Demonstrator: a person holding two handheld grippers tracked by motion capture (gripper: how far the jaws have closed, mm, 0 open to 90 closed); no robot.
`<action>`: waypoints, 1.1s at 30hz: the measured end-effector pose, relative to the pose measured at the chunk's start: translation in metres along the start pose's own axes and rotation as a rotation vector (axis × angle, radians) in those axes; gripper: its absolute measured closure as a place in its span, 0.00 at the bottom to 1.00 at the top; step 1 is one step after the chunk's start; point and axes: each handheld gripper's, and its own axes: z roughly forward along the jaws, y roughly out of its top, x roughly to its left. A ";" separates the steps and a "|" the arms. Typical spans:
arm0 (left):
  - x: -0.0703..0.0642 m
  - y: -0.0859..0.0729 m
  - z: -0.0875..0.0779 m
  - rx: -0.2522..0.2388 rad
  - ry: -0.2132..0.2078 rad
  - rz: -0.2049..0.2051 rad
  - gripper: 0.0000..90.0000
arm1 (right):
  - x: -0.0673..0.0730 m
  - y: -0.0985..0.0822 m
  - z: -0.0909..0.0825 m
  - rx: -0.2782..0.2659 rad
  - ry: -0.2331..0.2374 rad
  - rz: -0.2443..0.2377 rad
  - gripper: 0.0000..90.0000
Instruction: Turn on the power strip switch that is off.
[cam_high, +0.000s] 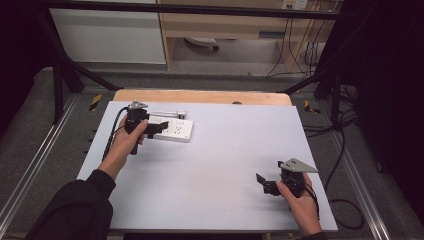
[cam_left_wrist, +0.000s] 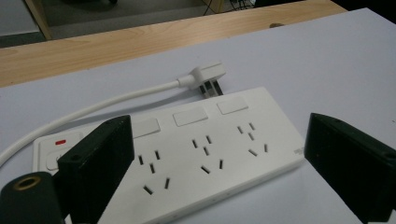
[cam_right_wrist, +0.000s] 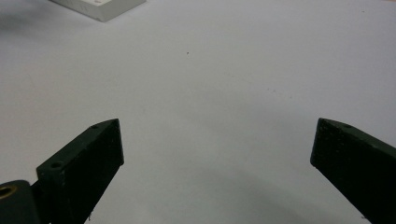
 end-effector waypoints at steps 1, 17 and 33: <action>-0.002 0.000 -0.002 0.005 -0.001 0.005 0.09 | 0.000 0.000 0.000 0.000 0.000 0.001 0.03; -0.024 -0.010 -0.037 -0.003 -0.006 0.017 0.11 | 0.000 0.000 0.000 0.001 0.000 -0.001 0.03; -0.023 -0.040 -0.077 -0.044 -0.016 -0.002 0.10 | 0.001 0.000 0.000 0.003 -0.001 0.002 0.03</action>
